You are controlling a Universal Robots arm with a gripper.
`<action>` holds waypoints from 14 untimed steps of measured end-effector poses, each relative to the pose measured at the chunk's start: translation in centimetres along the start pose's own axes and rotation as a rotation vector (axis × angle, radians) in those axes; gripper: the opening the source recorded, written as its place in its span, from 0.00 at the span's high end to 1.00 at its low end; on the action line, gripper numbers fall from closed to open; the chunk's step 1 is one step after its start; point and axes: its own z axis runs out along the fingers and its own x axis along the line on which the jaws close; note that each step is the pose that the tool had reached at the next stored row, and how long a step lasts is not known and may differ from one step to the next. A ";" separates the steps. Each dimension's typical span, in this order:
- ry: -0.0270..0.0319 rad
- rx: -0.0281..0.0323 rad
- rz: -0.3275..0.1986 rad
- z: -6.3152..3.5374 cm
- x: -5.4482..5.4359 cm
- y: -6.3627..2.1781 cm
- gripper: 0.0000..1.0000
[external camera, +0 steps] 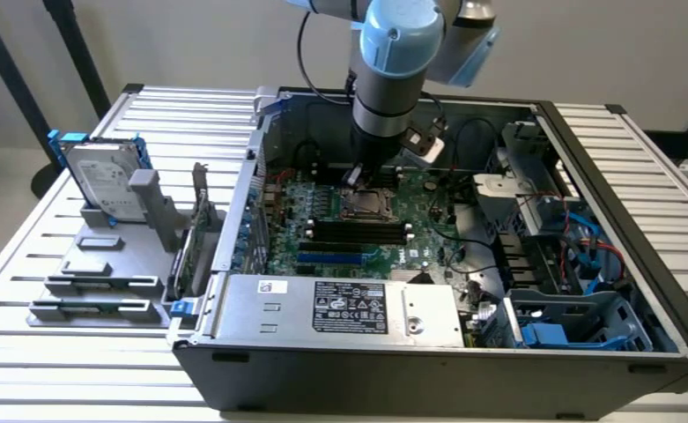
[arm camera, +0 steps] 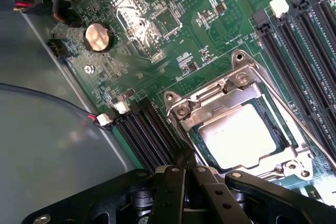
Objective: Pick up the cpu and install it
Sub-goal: 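Install the first cpu locking lever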
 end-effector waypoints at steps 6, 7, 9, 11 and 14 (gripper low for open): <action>-0.0040 0.0061 0.002 0.00 0.5 0.81 0.89; -0.0047 0.0072 0.002 -0.01 0.6 0.93 0.89; -0.0061 0.0092 0.003 -0.01 0.7 1.13 0.89; -0.0074 0.0113 0.004 -0.01 0.8 1.19 0.89; -0.0095 0.0147 0.005 -0.01 0.8 1.25 0.89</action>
